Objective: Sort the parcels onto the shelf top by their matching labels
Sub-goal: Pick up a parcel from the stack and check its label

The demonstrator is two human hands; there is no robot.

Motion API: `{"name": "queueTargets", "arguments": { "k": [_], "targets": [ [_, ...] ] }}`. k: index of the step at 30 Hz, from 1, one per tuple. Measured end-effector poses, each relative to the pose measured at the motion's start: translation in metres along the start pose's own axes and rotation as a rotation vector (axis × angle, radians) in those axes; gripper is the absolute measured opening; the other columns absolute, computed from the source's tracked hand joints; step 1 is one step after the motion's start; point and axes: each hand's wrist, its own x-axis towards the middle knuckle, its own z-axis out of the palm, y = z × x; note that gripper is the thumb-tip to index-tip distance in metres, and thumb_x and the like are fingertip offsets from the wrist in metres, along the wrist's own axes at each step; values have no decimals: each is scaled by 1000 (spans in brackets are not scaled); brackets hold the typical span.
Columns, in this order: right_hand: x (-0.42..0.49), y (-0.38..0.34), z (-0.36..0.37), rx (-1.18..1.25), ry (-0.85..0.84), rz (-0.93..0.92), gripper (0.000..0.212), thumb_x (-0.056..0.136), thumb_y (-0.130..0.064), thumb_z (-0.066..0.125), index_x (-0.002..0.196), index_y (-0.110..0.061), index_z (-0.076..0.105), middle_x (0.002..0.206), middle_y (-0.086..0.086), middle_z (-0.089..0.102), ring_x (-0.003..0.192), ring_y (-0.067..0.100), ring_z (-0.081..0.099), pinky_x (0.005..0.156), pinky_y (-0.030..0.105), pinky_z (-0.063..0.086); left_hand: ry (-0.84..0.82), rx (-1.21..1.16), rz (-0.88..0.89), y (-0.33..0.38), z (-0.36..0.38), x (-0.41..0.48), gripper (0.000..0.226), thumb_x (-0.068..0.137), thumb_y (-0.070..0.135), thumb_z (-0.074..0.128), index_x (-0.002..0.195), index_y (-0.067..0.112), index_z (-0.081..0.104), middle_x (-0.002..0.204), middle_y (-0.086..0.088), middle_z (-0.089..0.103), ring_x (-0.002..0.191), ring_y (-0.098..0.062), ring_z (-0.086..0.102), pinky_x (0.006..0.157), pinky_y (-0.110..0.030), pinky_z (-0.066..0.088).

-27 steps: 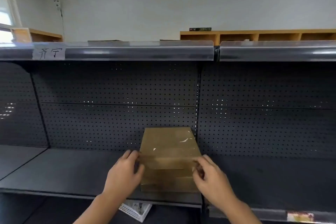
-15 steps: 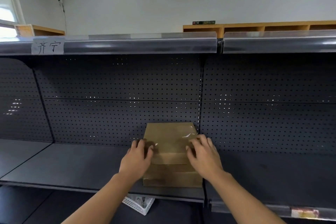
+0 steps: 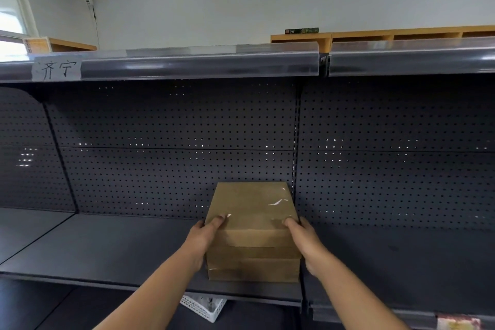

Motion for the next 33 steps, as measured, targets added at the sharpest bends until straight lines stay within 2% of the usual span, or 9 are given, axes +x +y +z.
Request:
{"name": "queueTargets", "arguments": {
  "k": [2, 5, 8, 10, 15, 19, 29, 31, 33],
  "targets": [
    [-2, -1, -1, -17, 5, -24, 43, 104, -43, 59, 142, -24, 59, 132, 4, 69, 123, 27, 64, 113, 47, 50, 13, -38, 13, 0, 0, 0, 55, 99, 34, 71, 144, 10, 51, 96, -5, 64, 81, -22, 62, 63, -33, 49],
    [-17, -4, -6, 4, -13, -131, 49, 103, -49, 62, 144, -24, 58, 133, -2, 68, 122, 18, 64, 114, 38, 47, 10, -55, 117, 0, -4, -8, 63, 98, 38, 71, 151, 11, 50, 120, -7, 65, 106, -28, 63, 92, -36, 50],
    [-41, -7, -15, 33, -15, -259, 39, 101, -43, 66, 138, -32, 59, 132, -10, 69, 118, 5, 63, 105, 27, 47, 2, -91, 246, -2, -14, -28, 64, 98, 39, 70, 155, 17, 51, 126, 0, 65, 115, -24, 62, 101, -37, 48],
    [-59, -6, -22, 44, 3, -333, 56, 95, -47, 72, 146, -29, 57, 139, -10, 69, 125, 5, 64, 109, 26, 47, 9, -130, 281, -4, -19, -47, 66, 95, 41, 72, 155, 25, 52, 137, 1, 67, 123, -23, 63, 110, -44, 49],
    [-106, 1, -36, 191, 34, -470, 60, 82, -37, 80, 137, -39, 57, 123, -25, 75, 112, -5, 71, 88, 20, 57, -19, -256, 445, -13, -29, -107, 59, 93, 36, 75, 150, 41, 57, 131, 19, 73, 119, -6, 70, 109, -40, 53],
    [-135, -1, -40, 260, 3, -509, 69, 80, -44, 84, 142, -38, 54, 129, -25, 73, 121, 3, 69, 101, 30, 51, -13, -247, 550, -13, -41, -132, 60, 93, 30, 75, 150, 40, 58, 132, 20, 74, 109, 9, 71, 93, -20, 50],
    [-176, -25, -23, 329, 41, -575, 57, 87, -34, 73, 140, -45, 57, 132, -20, 74, 122, 9, 72, 99, 33, 57, -114, -158, 549, -14, -66, -137, 65, 82, 47, 74, 145, 37, 63, 131, 14, 77, 123, -8, 71, 109, -39, 51],
    [-181, -24, -21, 324, 80, -602, 59, 86, -32, 75, 142, -42, 58, 133, -17, 74, 123, 10, 72, 101, 36, 57, -89, -57, 566, -20, -67, -133, 64, 89, 41, 75, 151, 38, 56, 145, 15, 67, 136, -9, 61, 117, -39, 44],
    [-184, -21, -19, 284, 129, -636, 61, 88, -30, 78, 145, -39, 57, 134, -19, 73, 125, 7, 70, 106, 36, 56, 25, 84, 586, -26, -63, -136, 74, 96, 32, 74, 161, 38, 39, 167, 11, 39, 153, -7, 36, 124, -34, 28]
  ]
}}
